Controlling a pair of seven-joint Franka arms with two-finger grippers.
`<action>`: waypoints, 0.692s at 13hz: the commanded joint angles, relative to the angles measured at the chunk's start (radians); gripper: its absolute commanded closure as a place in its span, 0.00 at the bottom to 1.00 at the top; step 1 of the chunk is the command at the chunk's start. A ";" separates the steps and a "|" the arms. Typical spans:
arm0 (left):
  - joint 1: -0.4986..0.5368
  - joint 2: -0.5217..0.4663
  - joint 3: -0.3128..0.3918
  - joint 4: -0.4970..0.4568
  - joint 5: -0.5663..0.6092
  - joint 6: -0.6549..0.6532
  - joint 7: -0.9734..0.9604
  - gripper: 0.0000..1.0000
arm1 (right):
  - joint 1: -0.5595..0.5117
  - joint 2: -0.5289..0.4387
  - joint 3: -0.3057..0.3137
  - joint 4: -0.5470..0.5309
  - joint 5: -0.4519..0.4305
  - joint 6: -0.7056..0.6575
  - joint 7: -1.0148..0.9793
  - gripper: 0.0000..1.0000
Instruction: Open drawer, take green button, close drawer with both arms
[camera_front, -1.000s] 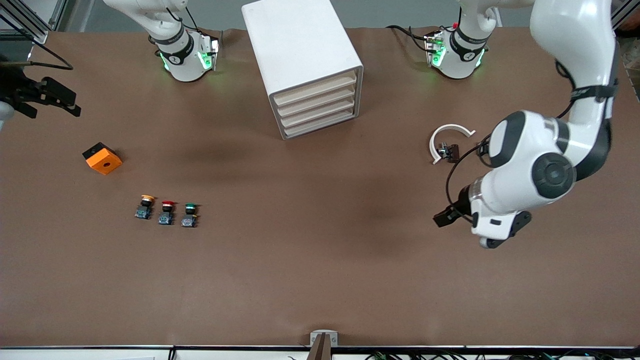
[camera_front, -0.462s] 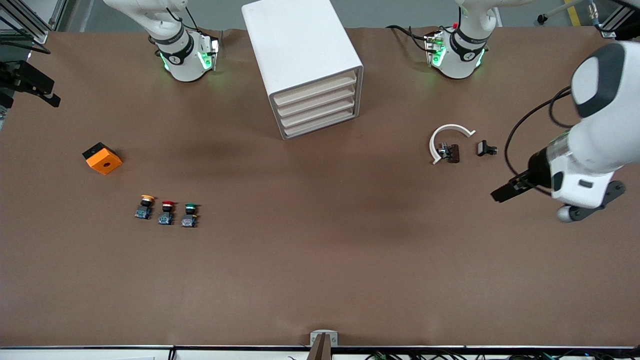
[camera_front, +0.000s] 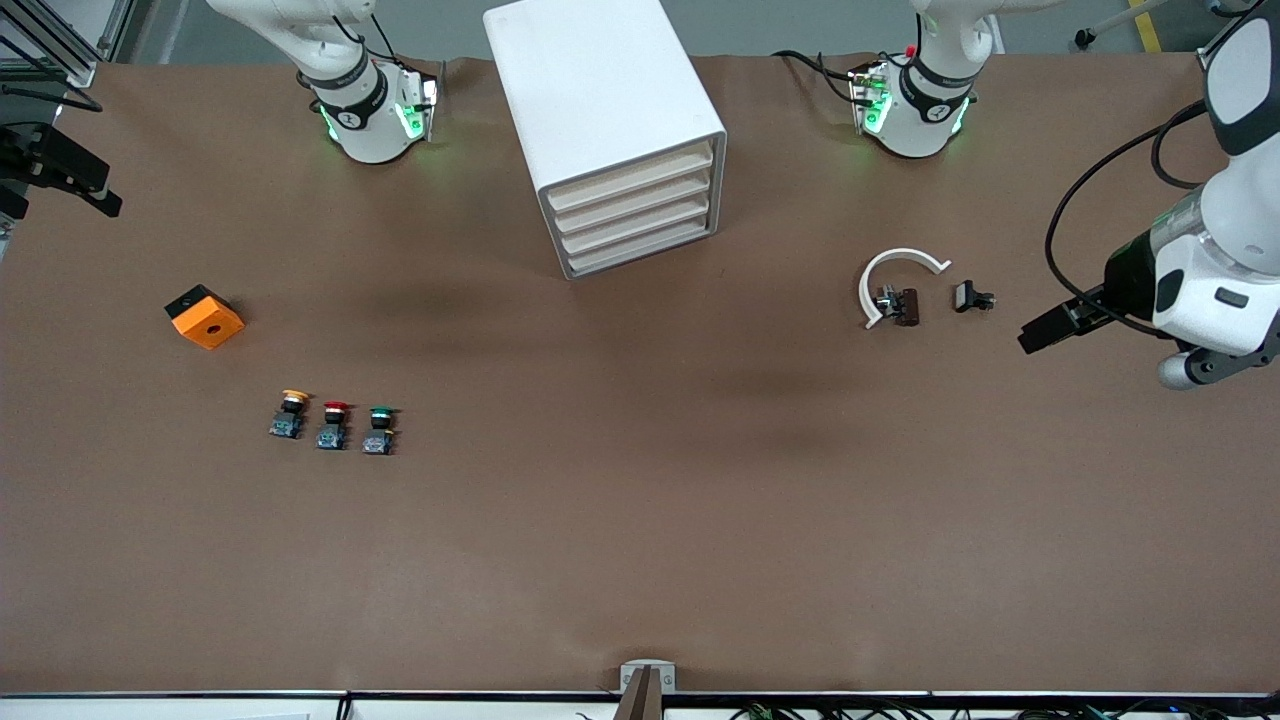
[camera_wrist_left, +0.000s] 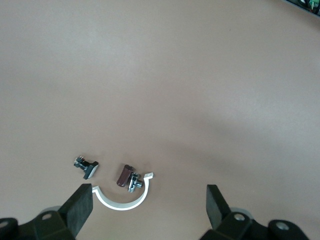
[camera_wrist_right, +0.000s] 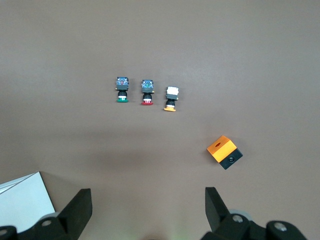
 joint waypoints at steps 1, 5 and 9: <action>0.016 -0.049 -0.008 -0.023 0.016 -0.039 0.044 0.00 | -0.013 0.015 0.003 0.041 -0.007 -0.011 0.011 0.00; 0.016 -0.143 0.032 -0.087 0.004 -0.086 0.185 0.00 | -0.018 0.015 0.004 0.041 -0.007 -0.009 0.011 0.00; 0.007 -0.247 0.101 -0.167 0.001 -0.089 0.349 0.00 | -0.015 0.015 0.003 0.041 -0.005 -0.008 0.012 0.00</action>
